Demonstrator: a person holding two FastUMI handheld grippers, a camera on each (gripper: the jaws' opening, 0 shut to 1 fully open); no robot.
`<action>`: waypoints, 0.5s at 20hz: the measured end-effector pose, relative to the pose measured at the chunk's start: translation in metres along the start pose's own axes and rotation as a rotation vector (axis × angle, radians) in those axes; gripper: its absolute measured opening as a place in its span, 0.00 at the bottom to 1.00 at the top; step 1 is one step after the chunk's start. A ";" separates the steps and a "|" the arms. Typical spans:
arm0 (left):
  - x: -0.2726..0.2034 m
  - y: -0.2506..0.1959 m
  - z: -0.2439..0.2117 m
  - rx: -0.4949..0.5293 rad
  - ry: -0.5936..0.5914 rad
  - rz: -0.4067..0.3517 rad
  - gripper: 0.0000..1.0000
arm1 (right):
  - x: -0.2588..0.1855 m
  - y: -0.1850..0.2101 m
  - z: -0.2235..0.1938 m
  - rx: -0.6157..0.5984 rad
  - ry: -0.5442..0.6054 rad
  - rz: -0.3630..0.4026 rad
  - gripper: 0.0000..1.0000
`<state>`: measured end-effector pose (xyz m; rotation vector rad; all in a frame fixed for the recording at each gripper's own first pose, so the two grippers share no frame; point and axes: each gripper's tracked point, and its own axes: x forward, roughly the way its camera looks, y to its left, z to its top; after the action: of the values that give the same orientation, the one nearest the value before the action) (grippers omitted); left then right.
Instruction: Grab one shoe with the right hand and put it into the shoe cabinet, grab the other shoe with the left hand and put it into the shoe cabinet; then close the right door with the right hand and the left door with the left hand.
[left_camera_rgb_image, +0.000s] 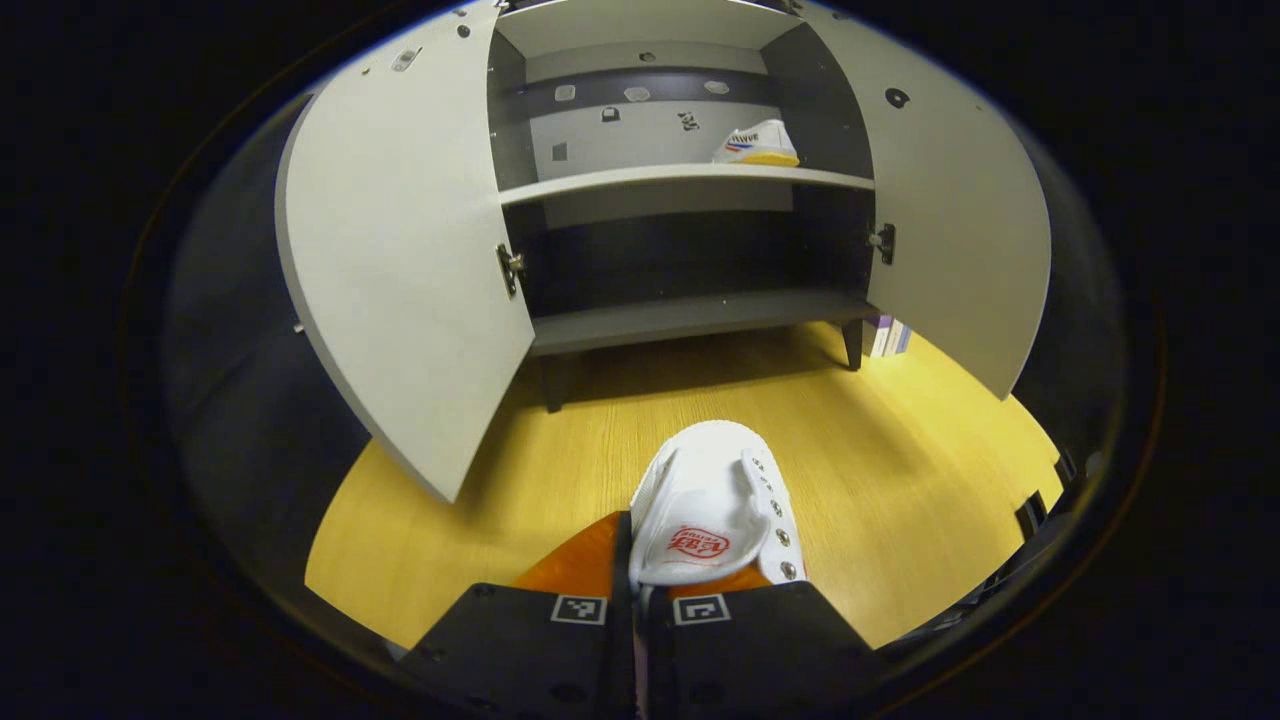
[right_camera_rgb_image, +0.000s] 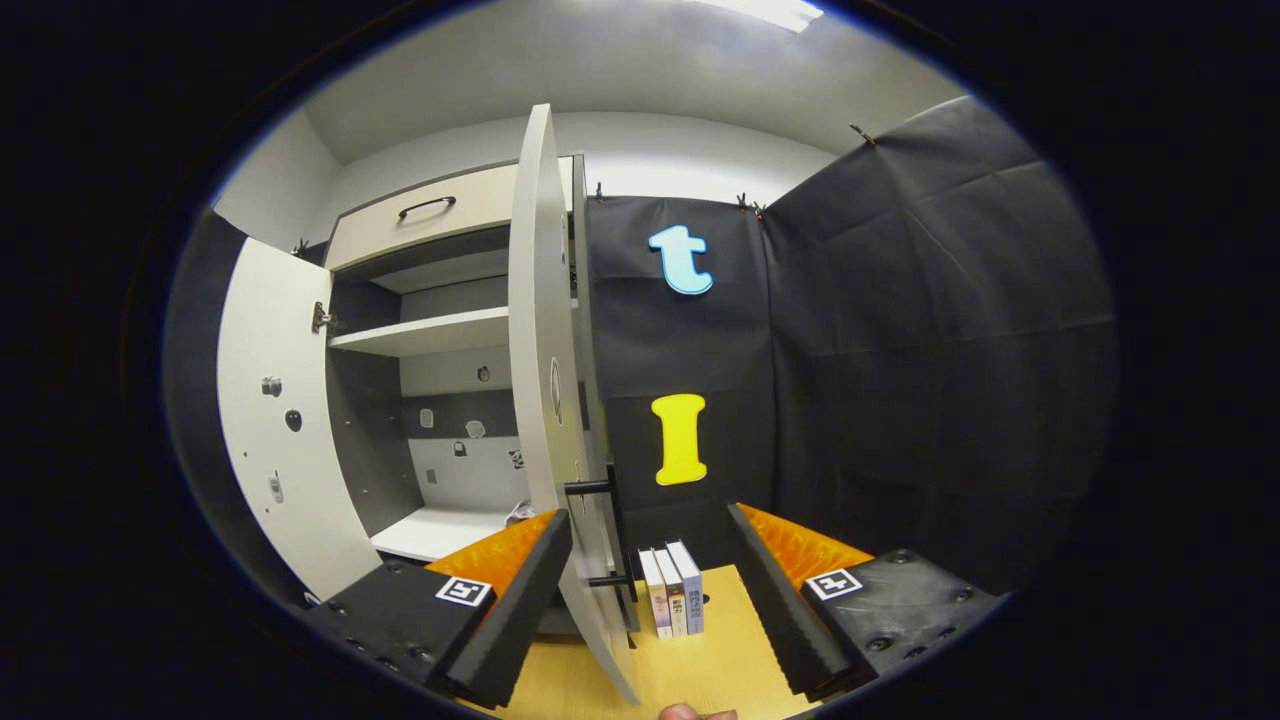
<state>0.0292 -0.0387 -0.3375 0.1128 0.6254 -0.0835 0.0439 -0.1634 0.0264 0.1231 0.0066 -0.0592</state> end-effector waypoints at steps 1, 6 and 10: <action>-0.007 -0.001 0.014 -0.019 -0.006 0.006 0.10 | 0.002 -0.009 -0.007 -0.028 0.010 -0.015 0.98; -0.023 0.002 0.104 -0.082 -0.071 0.023 0.10 | 0.004 -0.012 -0.025 0.021 0.068 0.019 0.98; -0.021 0.005 0.184 -0.115 -0.152 0.038 0.10 | 0.008 -0.037 -0.021 -0.018 0.041 -0.012 0.98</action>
<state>0.1192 -0.0568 -0.1765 0.0071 0.4747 -0.0186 0.0496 -0.1984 0.0008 0.1063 0.0491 -0.0689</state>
